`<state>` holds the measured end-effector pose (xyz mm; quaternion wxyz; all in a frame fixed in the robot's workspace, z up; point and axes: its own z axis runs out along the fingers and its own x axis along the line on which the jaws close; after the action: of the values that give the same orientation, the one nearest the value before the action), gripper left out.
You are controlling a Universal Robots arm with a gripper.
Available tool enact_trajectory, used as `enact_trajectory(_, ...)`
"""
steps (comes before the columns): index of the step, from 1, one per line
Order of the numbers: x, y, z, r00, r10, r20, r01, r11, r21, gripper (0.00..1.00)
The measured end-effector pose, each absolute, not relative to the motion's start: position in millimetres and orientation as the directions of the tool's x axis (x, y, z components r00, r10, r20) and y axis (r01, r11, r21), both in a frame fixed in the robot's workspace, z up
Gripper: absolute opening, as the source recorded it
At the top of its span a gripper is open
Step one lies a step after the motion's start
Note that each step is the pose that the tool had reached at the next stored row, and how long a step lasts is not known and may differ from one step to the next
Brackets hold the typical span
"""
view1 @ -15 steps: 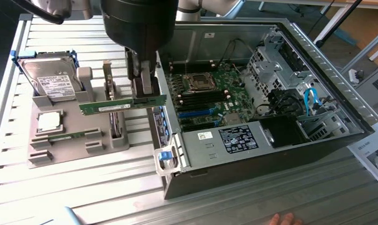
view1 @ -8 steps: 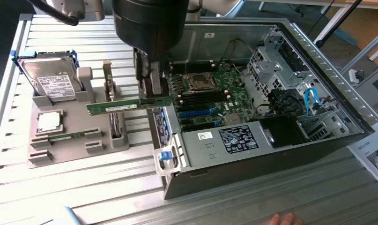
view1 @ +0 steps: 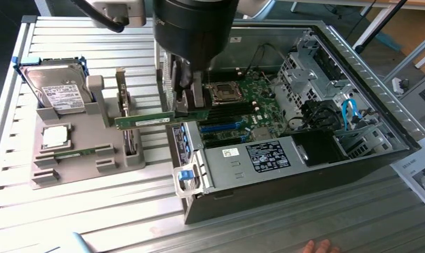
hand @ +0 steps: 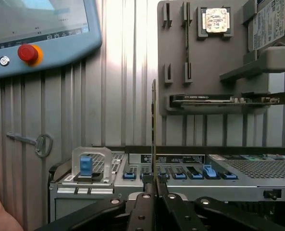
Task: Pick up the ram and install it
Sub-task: 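Pick up the ram and move it above insertion slot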
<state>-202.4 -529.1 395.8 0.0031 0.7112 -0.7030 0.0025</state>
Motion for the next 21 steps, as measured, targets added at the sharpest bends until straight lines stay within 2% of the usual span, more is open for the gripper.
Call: enact_trajectory(21,-147,-540,396,0.012,-1.000,0.008,-1.000,-0.012,0.001,0.12)
